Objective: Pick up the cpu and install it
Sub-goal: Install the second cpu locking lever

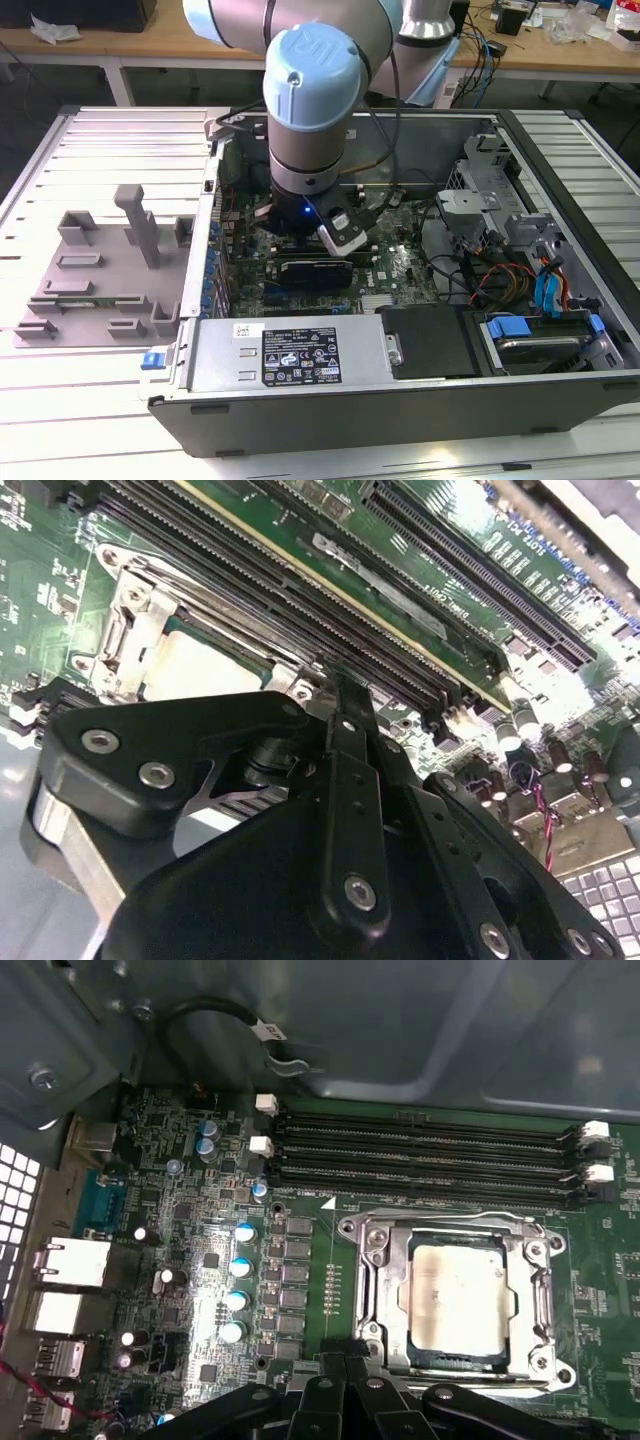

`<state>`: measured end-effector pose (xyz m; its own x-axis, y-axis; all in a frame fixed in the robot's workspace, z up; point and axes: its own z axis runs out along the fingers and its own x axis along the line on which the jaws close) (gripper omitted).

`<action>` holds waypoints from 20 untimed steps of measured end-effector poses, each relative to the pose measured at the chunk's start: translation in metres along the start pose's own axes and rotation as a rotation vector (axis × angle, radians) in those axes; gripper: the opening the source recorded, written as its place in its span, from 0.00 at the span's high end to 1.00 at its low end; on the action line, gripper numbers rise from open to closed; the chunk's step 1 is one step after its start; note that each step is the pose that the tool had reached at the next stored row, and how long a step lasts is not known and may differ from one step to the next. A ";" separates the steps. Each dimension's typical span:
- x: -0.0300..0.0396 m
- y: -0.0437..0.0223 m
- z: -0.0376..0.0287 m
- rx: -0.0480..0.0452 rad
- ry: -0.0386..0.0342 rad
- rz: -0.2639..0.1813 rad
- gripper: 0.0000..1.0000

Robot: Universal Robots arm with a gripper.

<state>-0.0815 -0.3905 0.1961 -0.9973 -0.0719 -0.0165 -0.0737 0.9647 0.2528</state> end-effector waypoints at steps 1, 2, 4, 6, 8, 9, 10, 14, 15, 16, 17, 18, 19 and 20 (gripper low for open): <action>0.0001 0.0000 0.0002 0.0000 0.0002 0.000 0.89; 0.0001 0.0000 0.0003 0.0000 0.0000 0.000 0.89; 0.0000 0.0018 -0.0056 0.0102 0.0005 0.000 0.89; -0.0001 0.0035 -0.0113 0.0184 0.0012 0.000 0.89; -0.0006 0.0090 -0.0212 0.0334 0.0023 0.000 0.89; -0.0008 0.0123 -0.0237 0.0419 0.0030 0.000 0.89; -0.0011 0.0162 -0.0244 0.0553 0.0040 0.000 0.89; -0.0146 0.0277 -0.0213 0.1015 0.0072 0.002 0.89; -0.0208 0.0276 -0.0210 0.1015 0.0072 0.002 0.89; -0.0301 0.0271 -0.0206 0.1015 0.0071 0.002 0.89; -0.0383 0.0269 -0.0204 0.1016 0.0069 0.003 0.89; -0.0417 0.0295 -0.0196 0.1016 0.0068 0.004 0.89; -0.0422 0.0342 -0.0184 0.1016 0.0068 0.003 0.89; -0.0424 0.0364 -0.0179 0.1015 0.0068 0.003 0.89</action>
<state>-0.0419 -0.3568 0.2233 -0.9975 -0.0699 -0.0092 -0.0705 0.9856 0.1535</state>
